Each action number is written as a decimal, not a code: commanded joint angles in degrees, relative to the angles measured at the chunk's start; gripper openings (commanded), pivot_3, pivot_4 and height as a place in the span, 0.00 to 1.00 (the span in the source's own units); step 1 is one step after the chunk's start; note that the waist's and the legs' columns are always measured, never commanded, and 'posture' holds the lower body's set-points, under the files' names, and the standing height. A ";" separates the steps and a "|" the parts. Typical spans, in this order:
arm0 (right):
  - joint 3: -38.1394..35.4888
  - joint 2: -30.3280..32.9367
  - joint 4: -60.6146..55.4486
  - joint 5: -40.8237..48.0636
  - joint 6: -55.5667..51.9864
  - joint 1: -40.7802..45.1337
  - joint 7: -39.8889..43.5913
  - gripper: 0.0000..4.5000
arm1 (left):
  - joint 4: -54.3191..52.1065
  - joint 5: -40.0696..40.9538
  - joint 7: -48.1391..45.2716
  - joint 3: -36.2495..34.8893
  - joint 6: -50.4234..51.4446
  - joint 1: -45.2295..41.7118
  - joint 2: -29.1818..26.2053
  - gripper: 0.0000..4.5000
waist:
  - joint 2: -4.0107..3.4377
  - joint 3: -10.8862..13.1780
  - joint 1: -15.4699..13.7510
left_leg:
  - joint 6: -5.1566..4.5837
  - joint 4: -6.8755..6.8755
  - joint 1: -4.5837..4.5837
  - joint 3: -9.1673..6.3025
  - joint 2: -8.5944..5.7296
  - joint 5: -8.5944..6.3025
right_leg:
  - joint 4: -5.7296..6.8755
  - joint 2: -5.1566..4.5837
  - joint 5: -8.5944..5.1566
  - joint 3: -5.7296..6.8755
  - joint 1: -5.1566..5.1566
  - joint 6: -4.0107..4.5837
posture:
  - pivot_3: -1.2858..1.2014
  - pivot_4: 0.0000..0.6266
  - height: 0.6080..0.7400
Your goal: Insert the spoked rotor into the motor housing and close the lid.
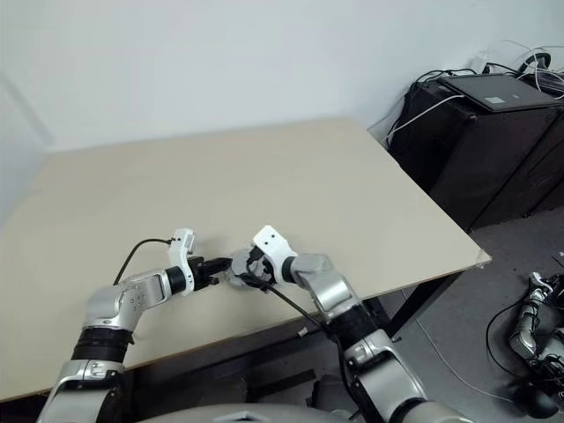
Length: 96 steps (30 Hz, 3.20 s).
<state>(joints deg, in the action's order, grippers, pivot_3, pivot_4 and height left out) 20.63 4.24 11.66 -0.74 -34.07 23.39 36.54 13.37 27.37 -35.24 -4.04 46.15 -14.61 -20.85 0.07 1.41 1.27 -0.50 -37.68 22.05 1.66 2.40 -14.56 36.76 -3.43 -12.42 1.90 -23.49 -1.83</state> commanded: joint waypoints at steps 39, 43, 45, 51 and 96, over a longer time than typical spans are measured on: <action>-29.35 -16.93 6.09 30.97 -23.07 -0.93 -21.40 0.99 | -1.29 -1.07 -0.61 0.80 0.18 0.51 1.02 0.00 | -0.05 0.20 0.19 | -0.06 0.12 0.51 -0.08 -0.13 0.03 | -0.08 -0.02 -0.02 -0.02 -0.12 -0.08 | 0.52 0.00 1.00; -30.20 -17.32 6.95 32.63 -24.24 -0.78 -21.03 0.99 | -1.54 -1.09 -0.45 0.83 0.19 0.69 1.04 0.00 | -0.04 0.20 0.27 | -0.06 0.12 0.51 -0.11 -0.12 0.03 | -0.07 -0.02 -0.02 -0.01 -0.12 -0.07 | 0.52 0.00 1.00; -30.94 -17.77 6.94 34.37 -25.46 -0.88 -20.66 0.99 | -1.62 -1.09 -0.39 0.82 0.16 0.77 1.04 0.00 | -0.04 0.19 0.28 | -0.06 0.12 0.50 -0.13 -0.12 0.03 | -0.06 -0.02 -0.02 -0.01 -0.12 -0.07 | 0.52 0.00 1.00; -33.54 -18.69 6.57 41.37 -29.12 -1.00 -19.94 0.99 | -1.85 -1.03 -0.22 0.79 0.11 0.98 1.02 0.00 | -0.04 0.20 0.29 | -0.06 0.12 0.52 -0.18 -0.13 0.03 | -0.06 -0.02 -0.02 -0.01 -0.12 -0.08 | 0.52 0.00 1.00; -29.64 -21.00 8.00 50.20 -25.06 -2.57 -25.61 0.99 | -2.70 -2.38 0.35 0.05 -0.09 1.82 2.05 0.00 | -0.09 0.03 0.78 | -0.14 0.05 0.53 -0.37 -0.26 0.01 | 0.00 -0.01 -0.08 -0.18 -0.13 -0.26 | 0.52 0.00 1.00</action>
<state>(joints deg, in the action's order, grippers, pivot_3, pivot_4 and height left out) -11.01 -9.70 22.82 47.43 -59.30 21.82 8.96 10.77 25.22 -34.63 -5.73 45.54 -12.89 -19.47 -0.01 1.44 2.06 -0.64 -37.62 22.59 1.29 2.14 -14.55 36.76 -3.44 -12.50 1.72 -23.62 -2.09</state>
